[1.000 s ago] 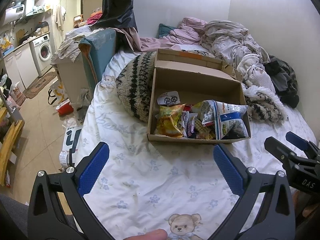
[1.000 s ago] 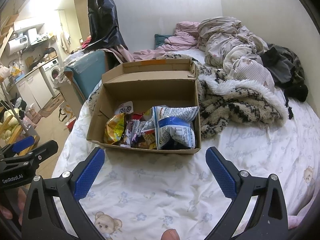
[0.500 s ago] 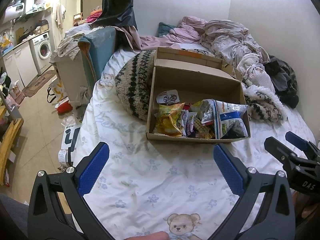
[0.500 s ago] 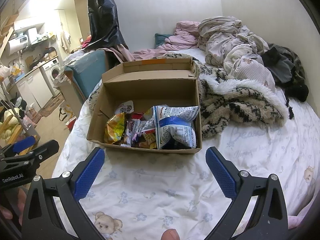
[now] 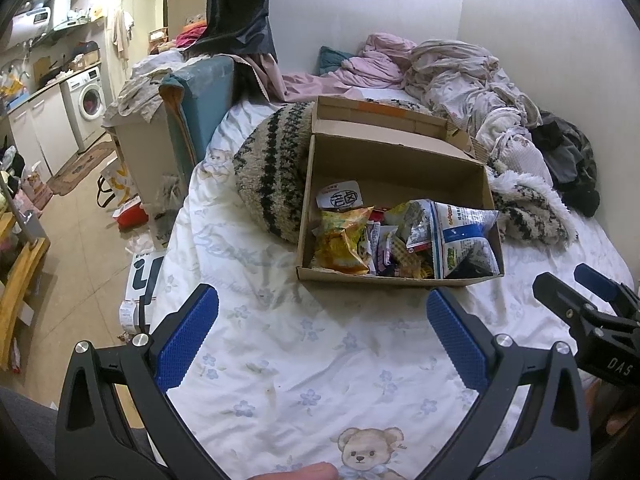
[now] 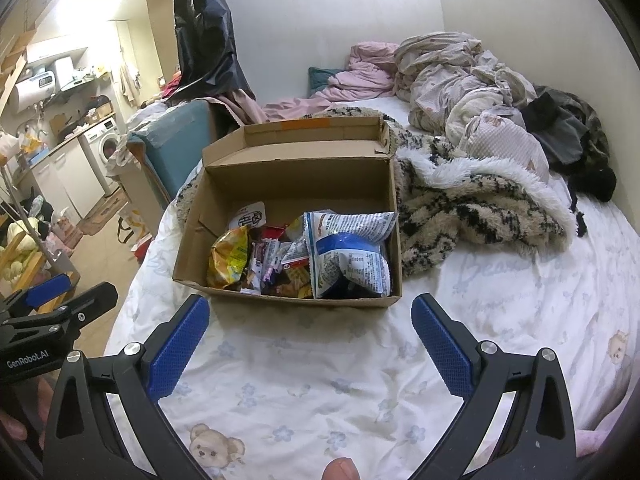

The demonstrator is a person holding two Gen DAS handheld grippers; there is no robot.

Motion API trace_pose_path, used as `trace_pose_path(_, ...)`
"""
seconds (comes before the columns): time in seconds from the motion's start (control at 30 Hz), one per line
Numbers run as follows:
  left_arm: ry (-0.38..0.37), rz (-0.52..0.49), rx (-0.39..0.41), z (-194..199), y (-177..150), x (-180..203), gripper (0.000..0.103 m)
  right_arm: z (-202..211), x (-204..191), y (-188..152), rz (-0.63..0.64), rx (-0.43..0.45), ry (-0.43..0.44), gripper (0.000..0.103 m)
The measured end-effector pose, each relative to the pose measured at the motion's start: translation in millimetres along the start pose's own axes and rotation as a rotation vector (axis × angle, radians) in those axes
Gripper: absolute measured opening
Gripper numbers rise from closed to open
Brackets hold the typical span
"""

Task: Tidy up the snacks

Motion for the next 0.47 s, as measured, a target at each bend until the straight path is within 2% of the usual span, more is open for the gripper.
trace_pose_path(0.47, 0.005, 0.000, -0.015, -2.5, -1.8, -4.5, 0.103, 0.3, -0.4, -0.1, 0.005, 0.003, 0.000, 0.103)
Point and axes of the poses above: each gripper's, at about its wrist camera, not at the fingertips, and z roughly against the way its jaws point, x to its right, y to its top, the point moved 2 cm from there along -z, roughly the way its jaws point, and after that the axes turned 14 degrees about z, right-handed, at the moved point
